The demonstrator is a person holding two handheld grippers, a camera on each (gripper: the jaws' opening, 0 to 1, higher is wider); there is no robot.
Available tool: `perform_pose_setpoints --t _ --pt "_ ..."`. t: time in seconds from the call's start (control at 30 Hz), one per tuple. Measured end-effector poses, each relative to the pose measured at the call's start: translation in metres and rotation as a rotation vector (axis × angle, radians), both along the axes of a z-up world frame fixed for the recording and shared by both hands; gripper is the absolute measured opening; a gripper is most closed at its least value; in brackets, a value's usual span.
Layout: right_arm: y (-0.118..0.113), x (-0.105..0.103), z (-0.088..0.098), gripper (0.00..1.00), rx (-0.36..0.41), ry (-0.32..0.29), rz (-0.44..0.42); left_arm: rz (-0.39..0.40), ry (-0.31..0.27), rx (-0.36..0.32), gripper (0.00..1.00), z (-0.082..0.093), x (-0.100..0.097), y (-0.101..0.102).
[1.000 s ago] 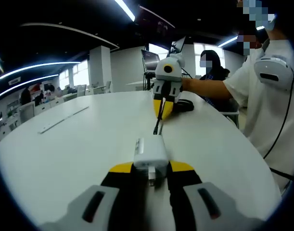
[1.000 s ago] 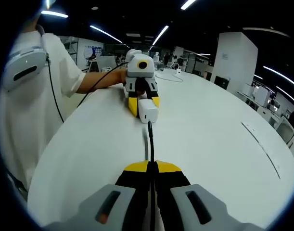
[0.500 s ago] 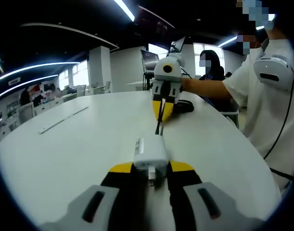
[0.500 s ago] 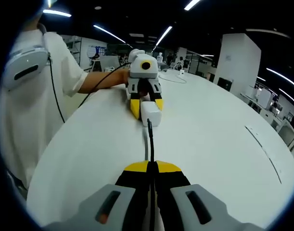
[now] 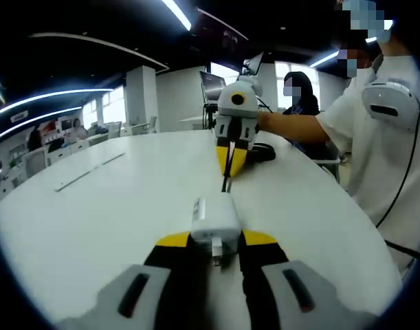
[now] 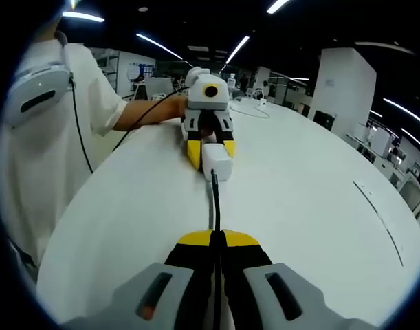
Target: Plug the desk Type‑C cable into the charger adapter.
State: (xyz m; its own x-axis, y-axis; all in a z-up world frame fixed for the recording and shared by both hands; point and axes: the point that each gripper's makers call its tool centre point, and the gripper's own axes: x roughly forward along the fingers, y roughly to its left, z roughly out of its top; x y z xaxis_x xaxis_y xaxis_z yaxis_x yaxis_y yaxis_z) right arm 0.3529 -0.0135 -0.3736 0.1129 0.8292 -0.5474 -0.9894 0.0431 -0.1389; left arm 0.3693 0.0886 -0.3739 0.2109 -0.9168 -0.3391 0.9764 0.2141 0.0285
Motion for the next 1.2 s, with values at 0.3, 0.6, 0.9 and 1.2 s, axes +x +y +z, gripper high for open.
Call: perform_pose_setpoints --t 0.3,0.6,0.9,1.2 --pt "0.0005 -0.0023 0.0012 0.03 -0.003 -0.004 0.007 0.000 0.003 -0.002 0.25 -0.0002 -0.0014 -0.0002" --pt "-0.0020 0.0007 0.0021 0.03 -0.007 -0.009 0.009 0.000 0.004 -0.003 0.25 -0.0001 -0.0002 0.0005" --pt "-0.0019 0.0019 0.0027 0.03 -0.014 -0.015 0.007 0.000 0.005 -0.004 0.25 0.0001 -0.0001 0.0007" --pt "-0.0006 -0.0019 0.0032 0.03 -0.016 -0.020 0.007 0.000 0.006 -0.004 0.25 0.0002 -0.0002 0.0005"
